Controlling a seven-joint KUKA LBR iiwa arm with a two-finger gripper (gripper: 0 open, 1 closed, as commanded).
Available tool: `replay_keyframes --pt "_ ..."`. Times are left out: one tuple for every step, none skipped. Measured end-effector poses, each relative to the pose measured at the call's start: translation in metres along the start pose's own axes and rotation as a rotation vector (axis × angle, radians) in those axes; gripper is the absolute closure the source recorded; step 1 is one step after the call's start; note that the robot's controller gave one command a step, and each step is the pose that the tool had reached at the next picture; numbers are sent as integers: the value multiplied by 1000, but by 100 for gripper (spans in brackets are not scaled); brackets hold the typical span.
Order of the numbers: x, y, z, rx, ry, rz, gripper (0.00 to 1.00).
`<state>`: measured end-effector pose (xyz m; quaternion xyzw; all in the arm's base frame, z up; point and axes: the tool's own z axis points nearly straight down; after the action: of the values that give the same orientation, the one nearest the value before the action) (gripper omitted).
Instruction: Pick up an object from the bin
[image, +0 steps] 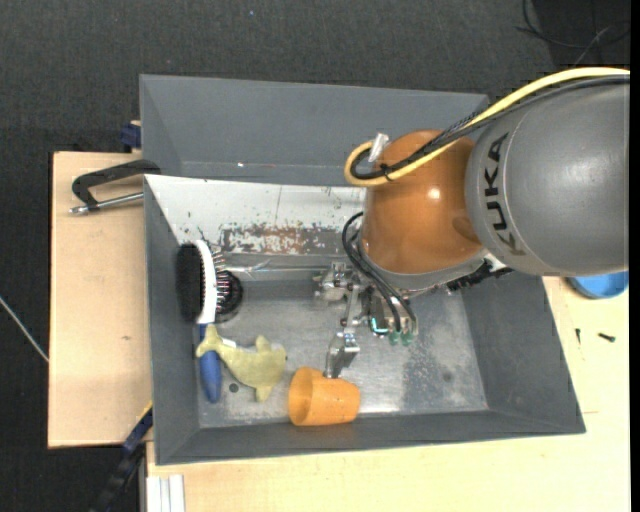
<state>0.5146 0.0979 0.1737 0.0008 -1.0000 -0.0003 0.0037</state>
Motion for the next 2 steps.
replay_keyframes --pt "6 33 58 -2 -16 -28 0" --pt "13 86 103 0 -11 -119 0"
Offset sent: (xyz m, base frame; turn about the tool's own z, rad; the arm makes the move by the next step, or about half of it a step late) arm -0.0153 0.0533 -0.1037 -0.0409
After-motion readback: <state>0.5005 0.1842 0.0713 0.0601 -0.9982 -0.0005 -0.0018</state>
